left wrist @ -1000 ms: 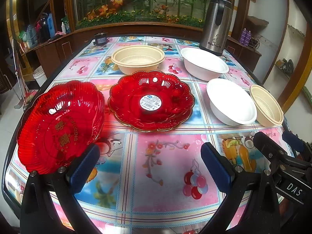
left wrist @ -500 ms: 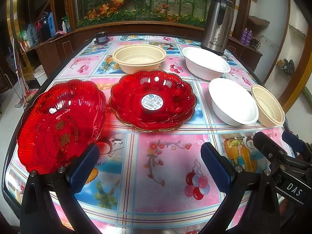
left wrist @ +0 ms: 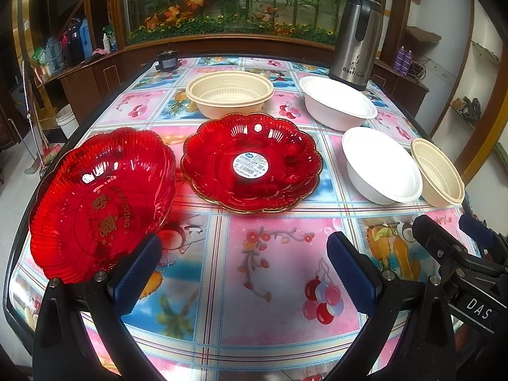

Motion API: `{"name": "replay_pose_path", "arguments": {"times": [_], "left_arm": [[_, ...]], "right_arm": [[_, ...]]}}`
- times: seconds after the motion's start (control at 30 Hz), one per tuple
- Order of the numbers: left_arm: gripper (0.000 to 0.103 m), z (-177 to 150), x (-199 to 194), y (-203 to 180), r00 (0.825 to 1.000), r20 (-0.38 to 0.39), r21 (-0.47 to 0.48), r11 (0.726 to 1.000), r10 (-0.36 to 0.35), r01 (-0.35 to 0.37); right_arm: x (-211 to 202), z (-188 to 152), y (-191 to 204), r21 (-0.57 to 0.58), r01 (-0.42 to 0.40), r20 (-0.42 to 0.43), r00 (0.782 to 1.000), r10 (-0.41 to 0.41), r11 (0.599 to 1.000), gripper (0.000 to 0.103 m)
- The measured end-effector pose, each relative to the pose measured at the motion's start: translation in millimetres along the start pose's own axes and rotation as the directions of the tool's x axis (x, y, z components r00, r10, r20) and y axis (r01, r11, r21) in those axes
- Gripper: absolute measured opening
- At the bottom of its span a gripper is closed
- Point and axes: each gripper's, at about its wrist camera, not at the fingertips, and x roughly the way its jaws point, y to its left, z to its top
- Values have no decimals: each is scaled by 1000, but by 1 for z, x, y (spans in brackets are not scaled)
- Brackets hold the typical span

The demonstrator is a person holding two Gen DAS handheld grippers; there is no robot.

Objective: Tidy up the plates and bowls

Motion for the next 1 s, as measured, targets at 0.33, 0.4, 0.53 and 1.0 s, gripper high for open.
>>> {"name": "replay_pose_path", "arguments": {"times": [0.33,0.4,0.53,1.0], "left_arm": [[103,4,-4,3,1000,5,16,1000,-27,27],[103,11,-12,7,998,13,28,998,-60,60],[103,45,-32,25,994,49,64,994,-96,93],[90,123,73,40,948,-299,107,984,-104,141]], "right_arm": [[-1,0,4,7,-17,1,1000,17,1000,103],[-3,2,4,24,-49,-6,999,49,999,103],[-11,10,6,74,-149,-19,988,151,986,103],[57,30,27,463,-479,-129,796,591,746,93]]}}
